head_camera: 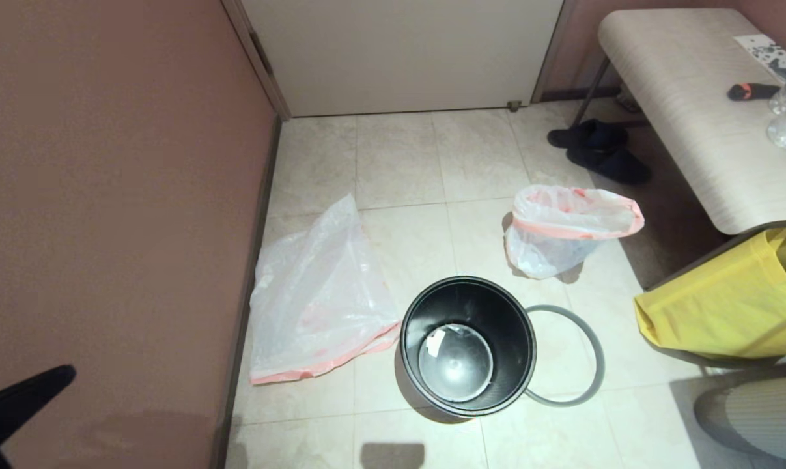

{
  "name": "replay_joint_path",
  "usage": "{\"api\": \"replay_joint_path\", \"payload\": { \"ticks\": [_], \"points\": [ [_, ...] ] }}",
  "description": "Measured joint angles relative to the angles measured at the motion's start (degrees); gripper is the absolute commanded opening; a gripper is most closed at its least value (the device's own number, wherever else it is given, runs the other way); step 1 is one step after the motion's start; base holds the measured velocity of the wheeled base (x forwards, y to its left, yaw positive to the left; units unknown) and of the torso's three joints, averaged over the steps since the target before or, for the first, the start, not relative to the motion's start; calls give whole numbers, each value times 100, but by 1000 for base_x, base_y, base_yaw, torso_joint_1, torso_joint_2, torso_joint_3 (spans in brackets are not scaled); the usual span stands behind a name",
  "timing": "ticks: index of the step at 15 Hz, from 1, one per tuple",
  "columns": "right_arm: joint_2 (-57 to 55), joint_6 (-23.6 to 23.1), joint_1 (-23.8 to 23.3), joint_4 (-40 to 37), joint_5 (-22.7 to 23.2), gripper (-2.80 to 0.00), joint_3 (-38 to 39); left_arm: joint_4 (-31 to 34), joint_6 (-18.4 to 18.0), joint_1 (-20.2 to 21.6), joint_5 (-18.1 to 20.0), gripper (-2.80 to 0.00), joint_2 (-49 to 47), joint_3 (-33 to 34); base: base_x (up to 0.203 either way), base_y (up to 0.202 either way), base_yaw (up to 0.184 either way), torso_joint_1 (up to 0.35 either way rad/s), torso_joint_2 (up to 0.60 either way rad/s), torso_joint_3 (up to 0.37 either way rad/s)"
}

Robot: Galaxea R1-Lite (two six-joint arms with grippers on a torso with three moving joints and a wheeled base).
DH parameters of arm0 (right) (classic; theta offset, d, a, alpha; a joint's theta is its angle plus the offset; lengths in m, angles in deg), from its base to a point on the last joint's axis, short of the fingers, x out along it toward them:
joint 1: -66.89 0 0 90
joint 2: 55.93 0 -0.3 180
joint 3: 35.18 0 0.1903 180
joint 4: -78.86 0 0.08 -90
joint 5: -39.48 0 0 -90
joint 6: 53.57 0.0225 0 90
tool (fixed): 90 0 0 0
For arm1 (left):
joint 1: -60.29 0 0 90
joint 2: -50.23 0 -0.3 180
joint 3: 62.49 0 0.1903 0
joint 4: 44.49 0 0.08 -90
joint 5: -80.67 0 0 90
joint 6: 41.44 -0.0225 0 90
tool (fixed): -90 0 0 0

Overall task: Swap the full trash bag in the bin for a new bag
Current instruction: Pick up a new trash bag

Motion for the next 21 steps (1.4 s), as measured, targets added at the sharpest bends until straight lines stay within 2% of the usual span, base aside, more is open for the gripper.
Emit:
{"api": "replay_joint_path", "payload": {
  "ticks": [2, 4, 9, 13, 15, 18, 19, 21],
  "points": [
    [140, -147, -9, 628, -54, -280, 405, -27, 100, -380, 37, -280, -639, -129, 0, 0, 0, 0, 0, 0],
    [195, -150, -9, 1107, -20, -280, 652, -243, 122, -581, 30, -280, -1205, -157, 0, 0, 0, 0, 0, 0],
    [223, 39, -9, 1182, -30, -280, 755, -881, 55, -793, -226, -280, -3394, -281, 0, 0, 0, 0, 0, 0],
    [223, 41, -9, 1182, -34, -280, 760, -1015, -277, -1006, -452, -280, -5527, -810, 0, 0, 0, 0, 0, 0],
    [226, 43, -9, 1182, -32, -280, 760, -1064, -610, -1136, -605, -280, -6569, -1188, 0, 0, 0, 0, 0, 0],
    [223, 44, -9, 1182, -34, -280, 760, -1276, -1366, -1320, -904, -280, -7753, -1677, 0, 0, 0, 0, 0, 0],
    [226, 44, -9, 1182, -34, -280, 760, -1316, -1634, -1375, -962, -280, -8050, -1792, 0, 0, 0, 0, 0, 0],
    [223, 44, -9, 1181, -34, -280, 760, -1411, -2406, -1433, -995, -280, -8602, -1945, 0, 0, 0, 0, 0, 0]
  ]
}}
